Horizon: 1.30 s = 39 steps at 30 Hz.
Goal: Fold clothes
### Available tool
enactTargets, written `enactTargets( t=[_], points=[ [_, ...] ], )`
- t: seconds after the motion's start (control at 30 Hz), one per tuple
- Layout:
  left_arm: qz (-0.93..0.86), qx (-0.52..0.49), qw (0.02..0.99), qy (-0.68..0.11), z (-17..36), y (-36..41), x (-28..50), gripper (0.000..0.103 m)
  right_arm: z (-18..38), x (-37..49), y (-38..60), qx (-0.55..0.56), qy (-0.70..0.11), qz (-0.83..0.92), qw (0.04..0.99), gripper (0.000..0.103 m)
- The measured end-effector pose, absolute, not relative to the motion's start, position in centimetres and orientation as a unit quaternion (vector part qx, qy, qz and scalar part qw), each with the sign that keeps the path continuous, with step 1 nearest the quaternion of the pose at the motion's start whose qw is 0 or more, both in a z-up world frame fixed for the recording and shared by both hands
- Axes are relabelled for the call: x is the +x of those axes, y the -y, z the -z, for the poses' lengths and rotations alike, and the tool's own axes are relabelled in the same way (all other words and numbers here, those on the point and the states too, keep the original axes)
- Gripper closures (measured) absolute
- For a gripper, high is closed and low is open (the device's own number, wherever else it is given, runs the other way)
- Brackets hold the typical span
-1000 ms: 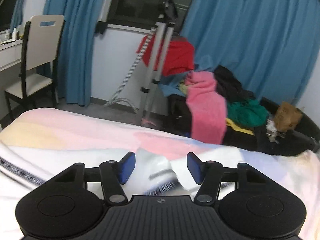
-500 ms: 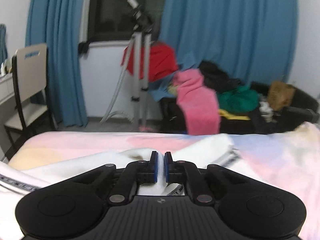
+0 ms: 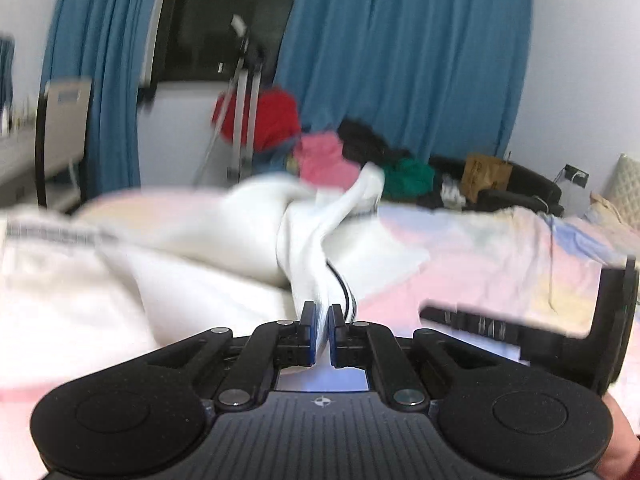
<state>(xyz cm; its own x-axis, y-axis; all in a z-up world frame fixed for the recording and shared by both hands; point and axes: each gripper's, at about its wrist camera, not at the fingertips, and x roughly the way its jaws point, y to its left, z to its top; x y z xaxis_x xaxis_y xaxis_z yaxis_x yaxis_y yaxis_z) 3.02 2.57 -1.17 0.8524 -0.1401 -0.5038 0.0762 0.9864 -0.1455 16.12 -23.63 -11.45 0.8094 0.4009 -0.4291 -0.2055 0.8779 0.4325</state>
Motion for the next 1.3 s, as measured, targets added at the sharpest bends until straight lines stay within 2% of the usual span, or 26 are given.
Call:
enactTargets(
  t=[0.03, 0.07, 0.33, 0.57, 0.83, 0.87, 0.93, 1.0, 1.03, 1.07, 1.2, 1.3],
  points=[
    [0.056, -0.071, 0.958, -0.27, 1.5, -2.8, 2.8, 0.098, 11.3, 15.8, 23.6, 0.19, -0.264, -0.165, 0.931, 0.033],
    [0.058, -0.076, 0.957, -0.273, 1.8, -2.9, 2.7, 0.098, 11.1, 15.5, 23.8, 0.199, -0.266, -0.169, 0.928, 0.034],
    [0.088, -0.093, 0.948, -0.293, 3.9, -3.8, 3.5, 0.1, 9.1, 18.2, 23.9, 0.274, -0.28, -0.172, 0.904, 0.033],
    [0.117, -0.145, 0.928, -0.324, 6.2, -6.0, 5.2, 0.1, 6.5, 28.5, 20.5, 0.251, -0.293, -0.159, 0.909, 0.033],
    [0.156, -0.178, 0.907, -0.349, 8.9, -7.0, 8.7, 0.1, 6.1, 41.4, 14.2, 0.157, -0.337, -0.049, 0.927, 0.036],
    [0.162, -0.181, 0.906, -0.348, 9.1, -7.2, 9.1, 0.1, 6.4, 42.4, 13.9, 0.15, -0.342, -0.04, 0.927, 0.045],
    [0.173, -0.189, 0.903, -0.345, 9.5, -7.7, 9.7, 0.1, 7.1, 44.2, 13.3, 0.138, -0.35, -0.023, 0.926, 0.052],
    [0.184, -0.207, 0.899, -0.34, 9.9, -8.4, 10.2, 0.1, 7.7, 45.1, 12.7, 0.128, -0.355, -0.027, 0.926, 0.068],
    [0.188, -0.211, 0.898, -0.337, 10.0, -8.6, 10.3, 0.1, 7.9, 45.5, 12.5, 0.119, -0.361, -0.027, 0.925, 0.084],
    [0.192, -0.213, 0.898, -0.334, 10.2, -8.9, 10.4, 0.1, 8.1, 45.8, 12.3, 0.11, -0.366, -0.026, 0.924, 0.094],
    [0.2, -0.218, 0.898, -0.327, 10.3, -9.8, 10.5, 0.1, 6.7, 44.3, 11.9, 0.085, -0.328, -0.037, 0.94, 0.097],
    [0.205, -0.216, 0.903, -0.311, 9.9, -10.4, 10.1, 0.1, 3.7, 42.2, 13.5, 0.108, -0.283, -0.042, 0.952, 0.097]
  ],
)
